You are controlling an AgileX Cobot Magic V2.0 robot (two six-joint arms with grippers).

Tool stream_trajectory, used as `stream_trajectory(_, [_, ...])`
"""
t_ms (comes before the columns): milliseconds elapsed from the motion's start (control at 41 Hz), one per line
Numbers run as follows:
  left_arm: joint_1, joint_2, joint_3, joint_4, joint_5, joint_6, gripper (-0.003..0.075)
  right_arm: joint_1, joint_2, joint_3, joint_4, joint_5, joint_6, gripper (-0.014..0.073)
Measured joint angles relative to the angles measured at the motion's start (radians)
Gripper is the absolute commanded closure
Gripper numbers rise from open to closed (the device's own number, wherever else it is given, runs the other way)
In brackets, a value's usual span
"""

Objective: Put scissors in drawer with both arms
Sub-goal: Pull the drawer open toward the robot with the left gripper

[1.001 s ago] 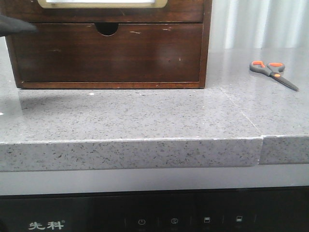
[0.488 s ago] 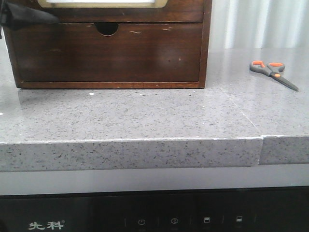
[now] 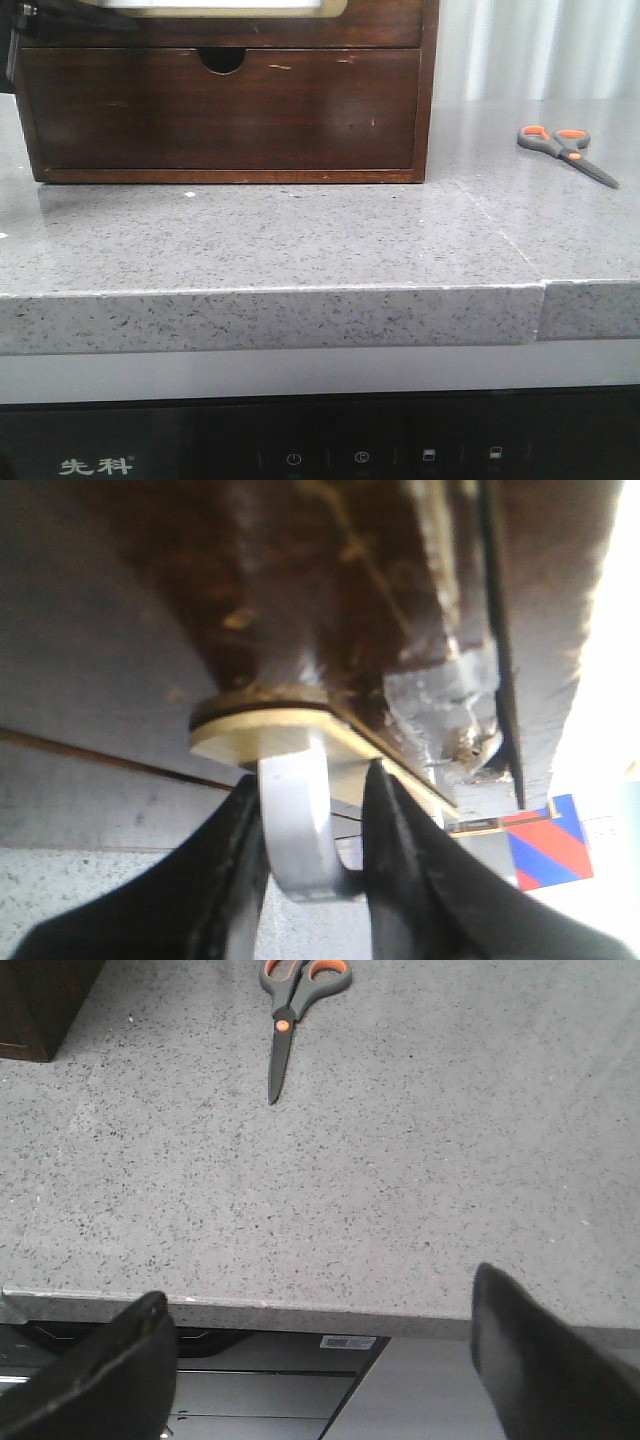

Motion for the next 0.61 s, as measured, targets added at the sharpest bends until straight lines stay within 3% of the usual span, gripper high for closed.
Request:
stream_trajectory(366, [0.000,-0.016,0.036,-0.022,0.041,-0.013,0.0617,0.000,0.000,0.000,0.000,0.002,0.000,-0.0021])
stream_trajectory(610, [0.000,-0.180,0.214,-0.032,0.046,0.008,0.0617,0.000,0.000,0.000,0.000,0.004,0.000,-0.0021])
